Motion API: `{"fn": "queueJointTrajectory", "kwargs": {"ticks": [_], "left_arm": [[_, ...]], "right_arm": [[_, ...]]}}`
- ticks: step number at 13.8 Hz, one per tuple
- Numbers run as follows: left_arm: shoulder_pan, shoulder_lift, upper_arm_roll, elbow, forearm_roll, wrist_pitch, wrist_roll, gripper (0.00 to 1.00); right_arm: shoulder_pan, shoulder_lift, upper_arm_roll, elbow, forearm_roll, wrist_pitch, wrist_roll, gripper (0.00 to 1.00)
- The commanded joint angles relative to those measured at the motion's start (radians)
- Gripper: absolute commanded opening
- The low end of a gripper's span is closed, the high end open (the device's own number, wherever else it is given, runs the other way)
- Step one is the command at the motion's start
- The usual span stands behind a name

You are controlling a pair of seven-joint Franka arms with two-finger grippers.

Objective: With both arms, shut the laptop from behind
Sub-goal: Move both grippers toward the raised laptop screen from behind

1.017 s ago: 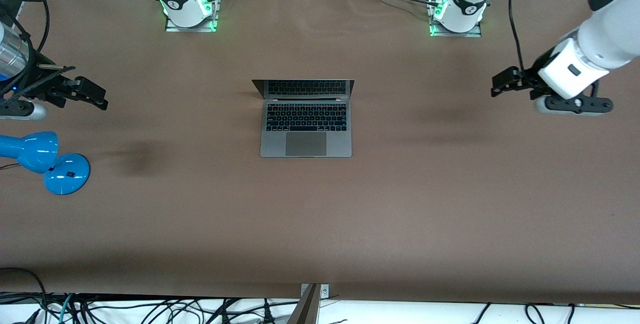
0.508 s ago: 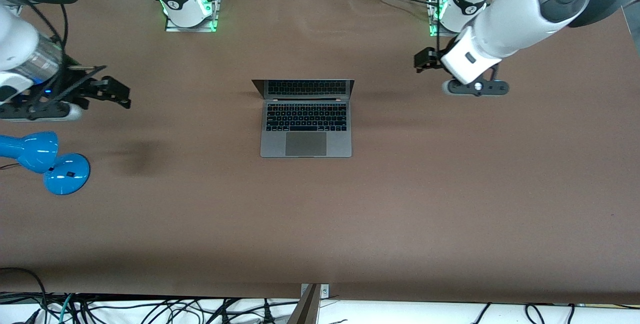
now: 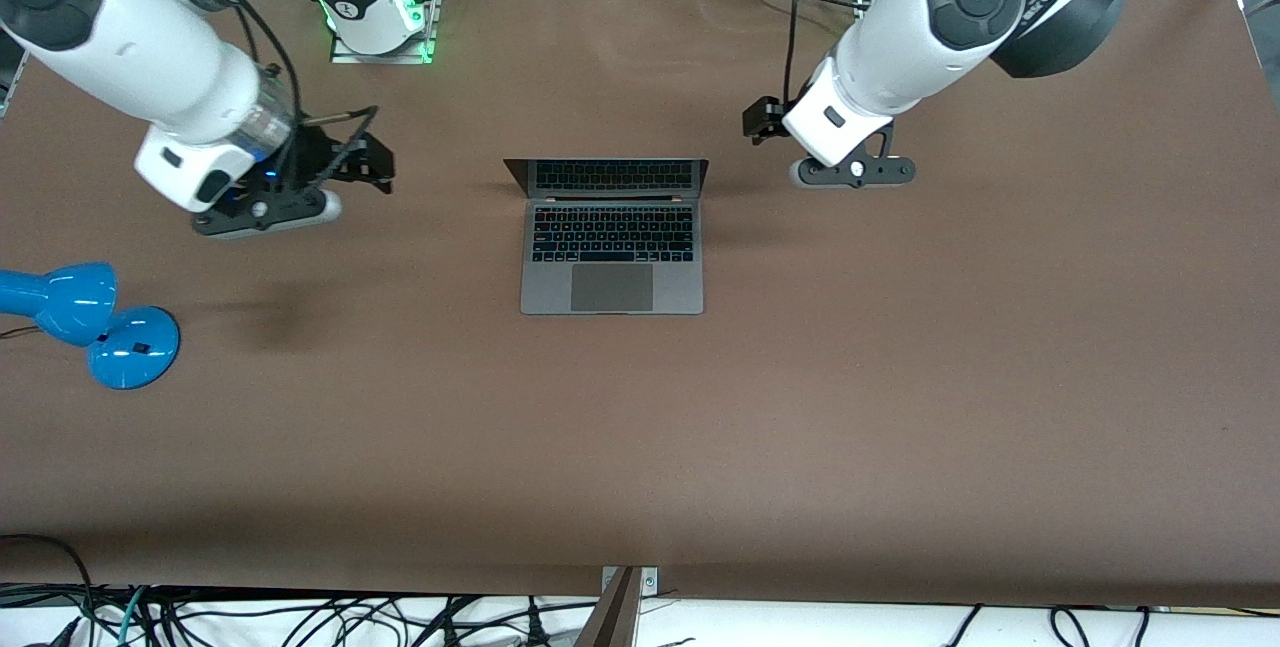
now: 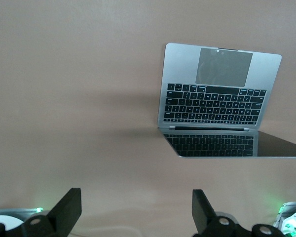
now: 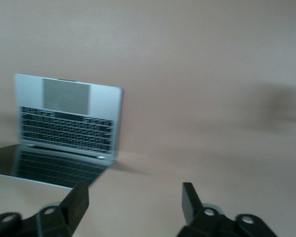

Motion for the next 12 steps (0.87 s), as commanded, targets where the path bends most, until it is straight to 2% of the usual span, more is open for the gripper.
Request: {"fn": "queueJointTrajectory", "kwargs": {"ticks": [1, 2, 3, 4, 5, 7, 8, 12], "left_arm": [[-0.025, 0.037, -0.012, 0.018, -0.018, 0.015, -0.085, 0.81], [-0.040, 0.040, -0.012, 0.018, -0.016, 0.015, -0.094, 0.66], [-0.049, 0.050, -0.012, 0.018, -0.016, 0.015, -0.097, 0.34], [-0.052, 0.055, -0.012, 0.018, -0.016, 0.015, -0.099, 0.11], [-0.052, 0.072, -0.013, 0.018, -0.015, 0.017, -0.106, 0.00], [-0.067, 0.080, -0.013, 0.020, -0.019, 0.017, -0.141, 0.00], [-0.080, 0.084, -0.013, 0.021, -0.024, 0.018, -0.152, 0.00], [-0.091, 0.170, -0.012, 0.060, -0.095, 0.031, -0.157, 0.00]], "right_arm": [[0.066, 0.020, -0.007, 0.016, 0.038, -0.019, 0.145, 0.82], [0.092, 0.025, -0.007, 0.013, 0.038, -0.020, 0.180, 0.80], [0.115, 0.033, -0.005, 0.012, 0.040, -0.022, 0.207, 0.74], [0.135, 0.043, -0.005, 0.012, 0.040, -0.039, 0.220, 0.62], [0.144, 0.057, -0.005, 0.012, 0.056, -0.057, 0.221, 0.52], [0.144, 0.097, -0.005, 0.012, 0.179, -0.118, 0.218, 0.38], [0.144, 0.114, -0.005, 0.012, 0.208, -0.138, 0.218, 0.31], [0.164, 0.151, -0.002, -0.011, 0.250, -0.152, 0.210, 0.08]]}}
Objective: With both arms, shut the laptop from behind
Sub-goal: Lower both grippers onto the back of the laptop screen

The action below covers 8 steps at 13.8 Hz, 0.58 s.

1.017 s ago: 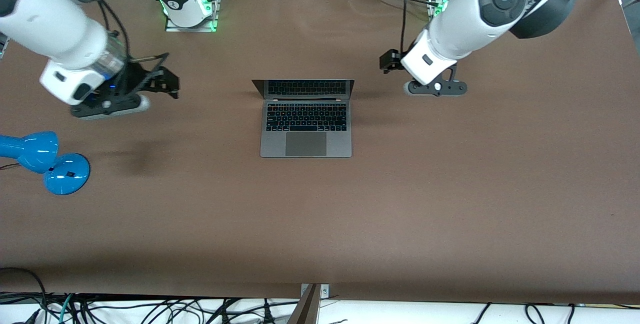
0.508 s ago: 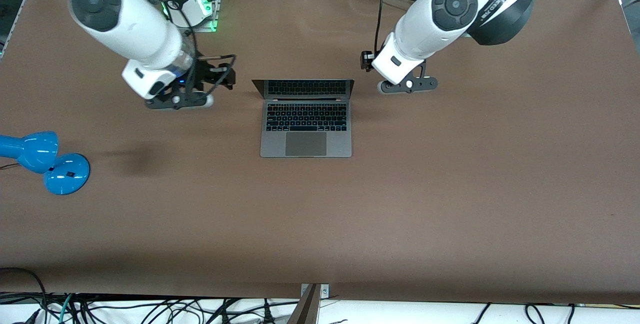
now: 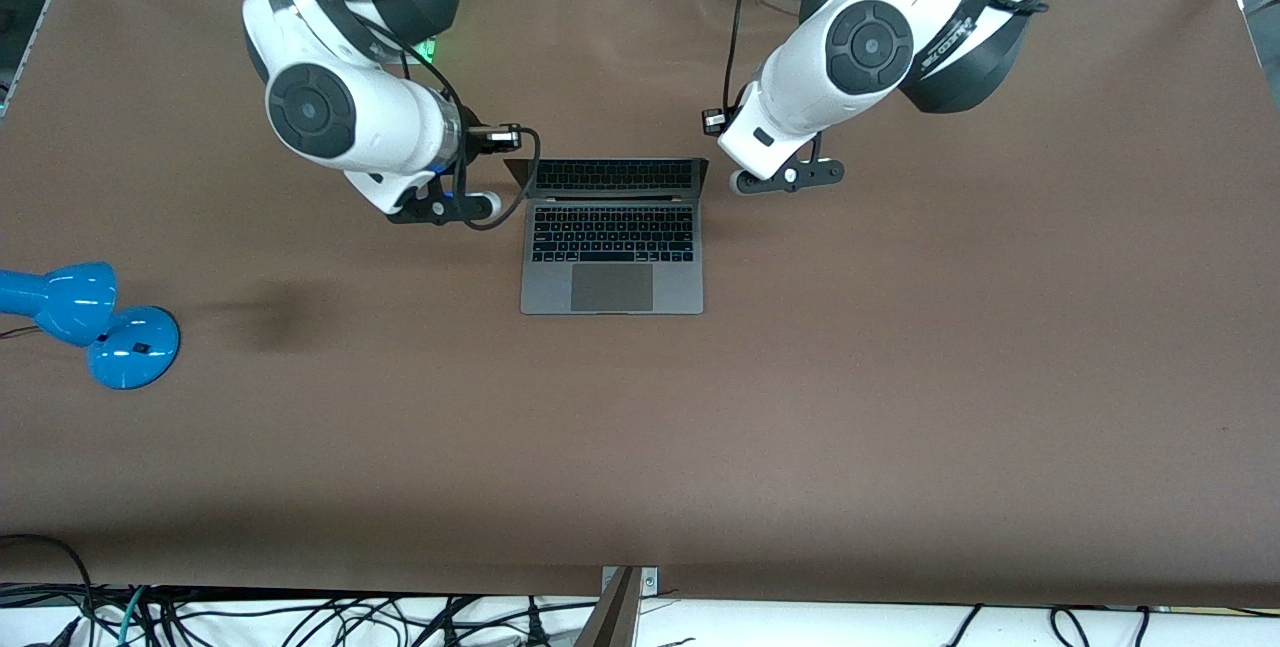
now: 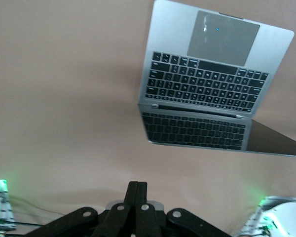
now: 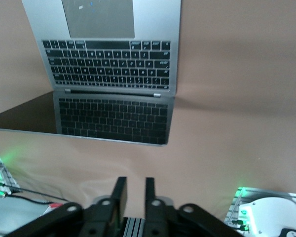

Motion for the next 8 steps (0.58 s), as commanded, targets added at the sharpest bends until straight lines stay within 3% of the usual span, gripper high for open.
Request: {"fn": "queueJointTrajectory", "kwargs": {"ticks": [1, 3, 8], "left_arm": [[-0.026, 0.075, 0.003, 0.052, -0.031, 0.005, -0.016, 0.00], [-0.034, 0.113, 0.003, 0.050, -0.024, 0.028, -0.014, 0.00], [-0.080, 0.185, 0.005, 0.052, -0.016, 0.077, -0.014, 0.00]], "right_arm": [[0.014, 0.015, -0.003, -0.009, 0.051, -0.034, -0.002, 0.05], [0.014, 0.039, -0.003, -0.014, 0.074, -0.056, -0.002, 0.01], [0.014, 0.082, -0.003, -0.040, 0.080, -0.079, -0.063, 0.01]]}}
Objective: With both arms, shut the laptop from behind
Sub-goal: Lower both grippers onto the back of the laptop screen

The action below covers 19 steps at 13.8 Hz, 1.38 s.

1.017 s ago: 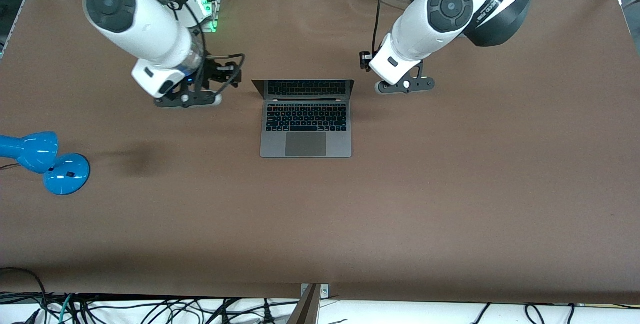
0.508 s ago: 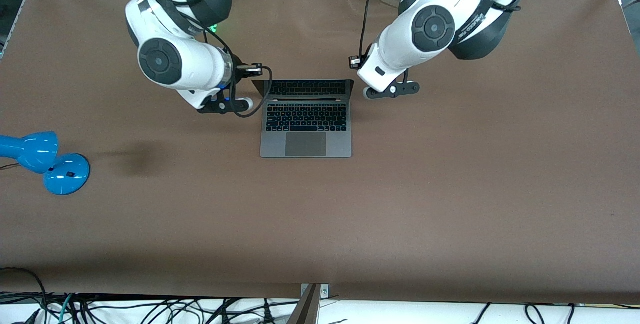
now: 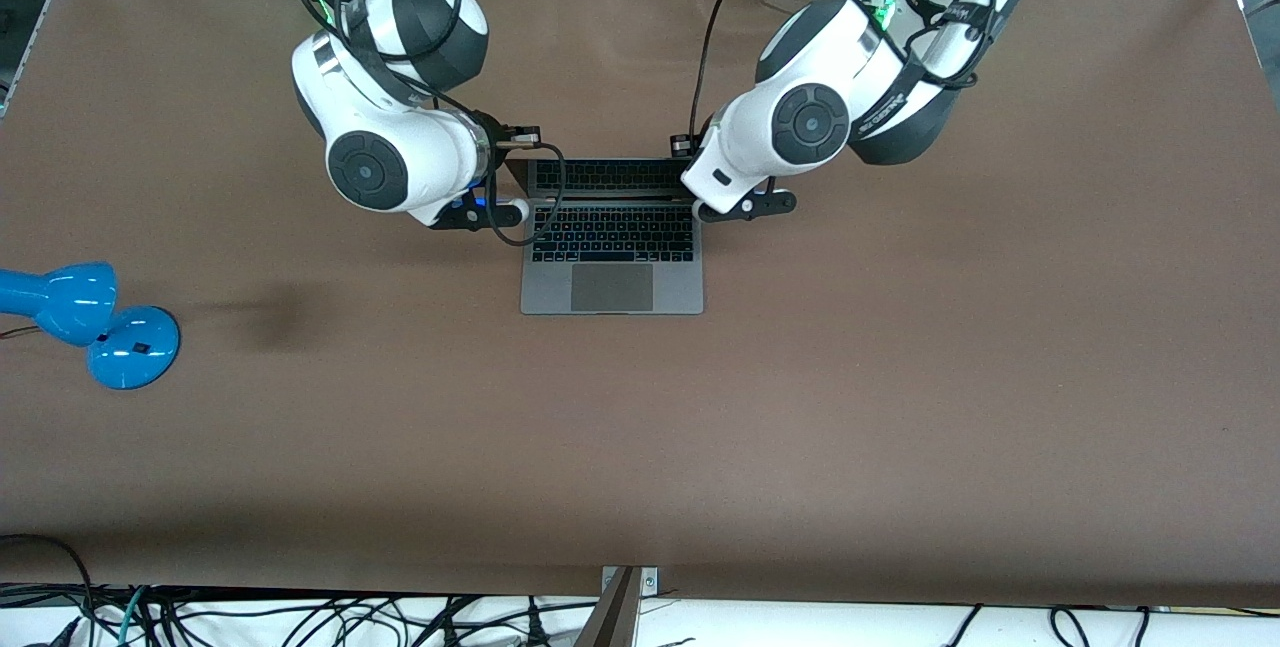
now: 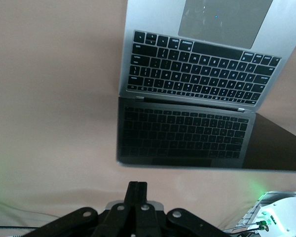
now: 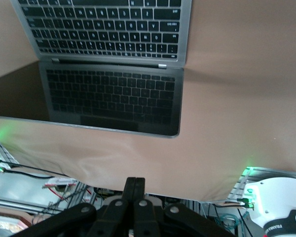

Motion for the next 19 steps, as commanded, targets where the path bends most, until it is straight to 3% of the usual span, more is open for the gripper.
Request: {"fn": "queueJointTrajectory", "kwargs": {"ticks": [1, 10, 19], "left_arm": [[-0.023, 0.042, 0.005, 0.034, -0.007, 0.024, -0.011, 0.00], [-0.010, 0.087, 0.017, 0.037, 0.025, 0.059, 0.010, 0.00], [-0.012, 0.170, 0.028, 0.121, 0.067, 0.061, 0.010, 0.00]], "right_arm": [[0.002, 0.025, -0.004, -0.021, 0.022, -0.020, -0.036, 0.01], [0.002, 0.082, -0.001, -0.021, 0.030, 0.000, -0.044, 0.01], [0.000, 0.105, -0.002, -0.015, 0.019, 0.109, -0.050, 0.02]]}}
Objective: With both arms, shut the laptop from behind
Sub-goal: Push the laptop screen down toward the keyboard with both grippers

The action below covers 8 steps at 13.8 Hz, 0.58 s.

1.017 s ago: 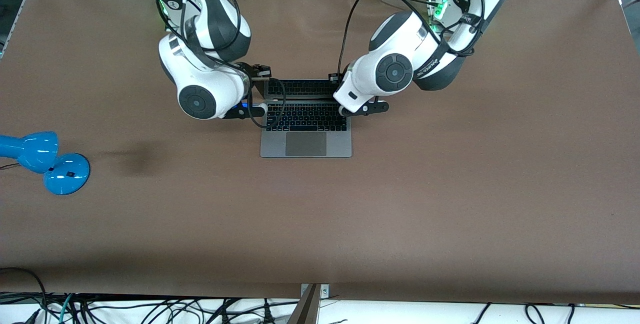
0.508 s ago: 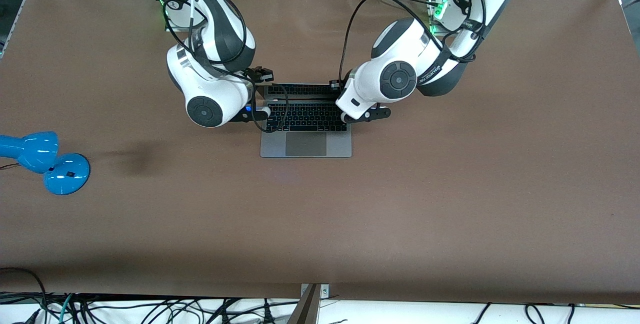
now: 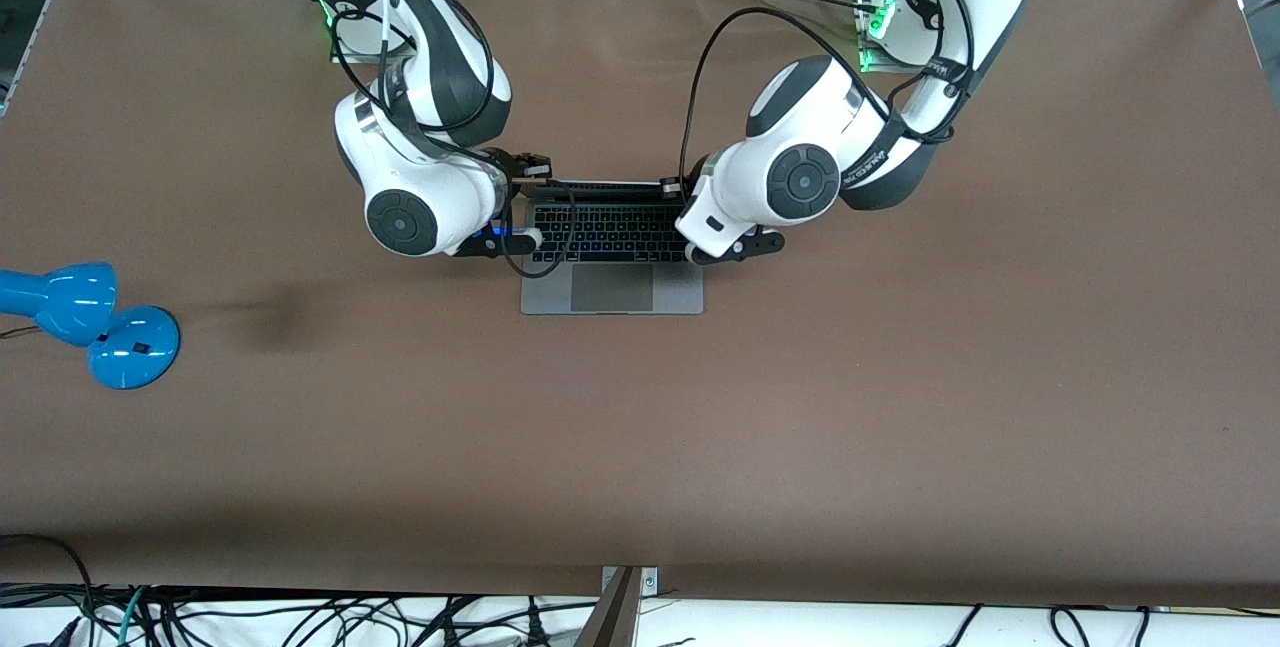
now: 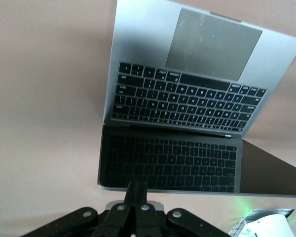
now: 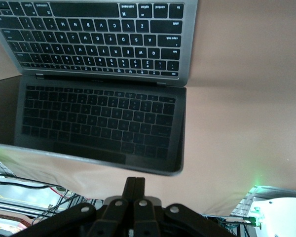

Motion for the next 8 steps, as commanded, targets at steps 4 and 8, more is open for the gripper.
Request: {"fn": "queueJointTrajectory", "kwargs": {"ticks": [4, 8], "left_arm": [[-0.004, 0.071, 0.012, 0.061, 0.045, -0.002, 0.009, 0.00], [-0.006, 0.111, 0.020, 0.112, 0.054, -0.002, 0.009, 0.00]], "right_arm": [[-0.007, 0.026, -0.002, 0.020, 0.003, 0.088, -0.037, 0.02], [-0.024, 0.040, -0.007, 0.034, 0.001, 0.120, -0.071, 0.02]]}}
